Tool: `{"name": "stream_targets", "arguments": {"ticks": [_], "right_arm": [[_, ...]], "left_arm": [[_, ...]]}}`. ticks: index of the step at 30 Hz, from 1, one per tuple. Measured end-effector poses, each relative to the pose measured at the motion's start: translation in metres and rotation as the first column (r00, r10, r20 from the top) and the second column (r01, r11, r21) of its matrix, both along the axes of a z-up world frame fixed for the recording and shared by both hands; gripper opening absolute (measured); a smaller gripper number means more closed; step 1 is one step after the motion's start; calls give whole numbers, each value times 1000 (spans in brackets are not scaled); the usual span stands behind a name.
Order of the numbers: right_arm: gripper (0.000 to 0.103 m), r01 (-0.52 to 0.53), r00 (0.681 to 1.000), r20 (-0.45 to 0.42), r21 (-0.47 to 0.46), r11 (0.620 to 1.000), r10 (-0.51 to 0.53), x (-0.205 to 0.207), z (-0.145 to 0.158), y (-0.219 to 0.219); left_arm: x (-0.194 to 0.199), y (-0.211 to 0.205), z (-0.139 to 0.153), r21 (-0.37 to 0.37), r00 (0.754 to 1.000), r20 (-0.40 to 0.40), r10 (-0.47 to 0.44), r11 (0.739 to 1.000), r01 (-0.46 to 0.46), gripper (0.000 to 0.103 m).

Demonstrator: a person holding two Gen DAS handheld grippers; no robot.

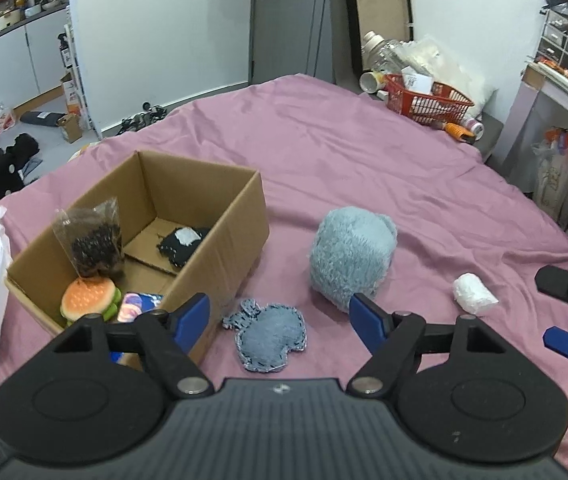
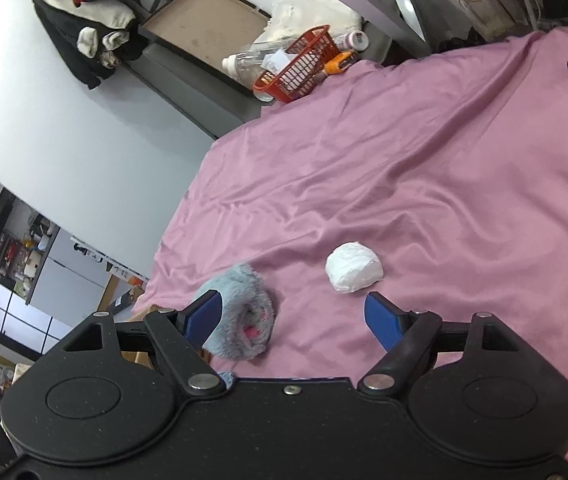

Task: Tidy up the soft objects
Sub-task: 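Grasp the denim patch with the left gripper while the right gripper grasps the tissue ball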

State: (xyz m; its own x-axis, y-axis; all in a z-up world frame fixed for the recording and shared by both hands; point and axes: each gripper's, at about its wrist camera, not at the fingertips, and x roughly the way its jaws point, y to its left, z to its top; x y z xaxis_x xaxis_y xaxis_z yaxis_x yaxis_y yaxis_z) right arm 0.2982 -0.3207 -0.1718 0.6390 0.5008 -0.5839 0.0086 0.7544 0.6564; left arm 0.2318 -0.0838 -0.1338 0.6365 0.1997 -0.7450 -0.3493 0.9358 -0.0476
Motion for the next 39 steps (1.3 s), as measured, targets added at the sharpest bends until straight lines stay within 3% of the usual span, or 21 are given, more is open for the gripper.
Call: {"name": "stream_targets", "arguments": {"ticks": [17, 25, 29, 31, 33, 35, 36, 39], "right_arm": [[77, -45, 999, -26, -72, 996, 43, 35, -42, 15], [75, -46, 999, -31, -104, 993, 43, 49, -58, 18], [74, -42, 999, -23, -116, 992, 40, 54, -62, 20], [70, -45, 999, -18, -128, 991, 43, 55, -62, 22], [65, -46, 999, -11, -142, 989, 45, 56, -63, 23], [54, -52, 999, -10, -157, 986, 51, 56, -64, 23], [44, -59, 998, -14, -166, 984, 57, 57, -64, 23], [44, -65, 998, -14, -186, 980, 64, 55, -61, 23]], "left_arm": [[20, -9, -62, 53, 990, -66, 121, 992, -118, 64], [31, -8, -85, 36, 985, -109, 132, 991, -129, 57], [30, -8, -88, 11, 988, -97, 119, 993, -119, 32], [30, -9, -86, -5, 989, -91, 113, 993, -114, 21], [30, -8, -84, -19, 990, -87, 114, 993, -116, 19], [30, -7, -84, -32, 990, -83, 110, 993, -113, 17], [29, -7, -83, -37, 991, -81, 108, 993, -111, 17], [27, -6, -79, -55, 992, -74, 99, 993, -103, 17]]}}
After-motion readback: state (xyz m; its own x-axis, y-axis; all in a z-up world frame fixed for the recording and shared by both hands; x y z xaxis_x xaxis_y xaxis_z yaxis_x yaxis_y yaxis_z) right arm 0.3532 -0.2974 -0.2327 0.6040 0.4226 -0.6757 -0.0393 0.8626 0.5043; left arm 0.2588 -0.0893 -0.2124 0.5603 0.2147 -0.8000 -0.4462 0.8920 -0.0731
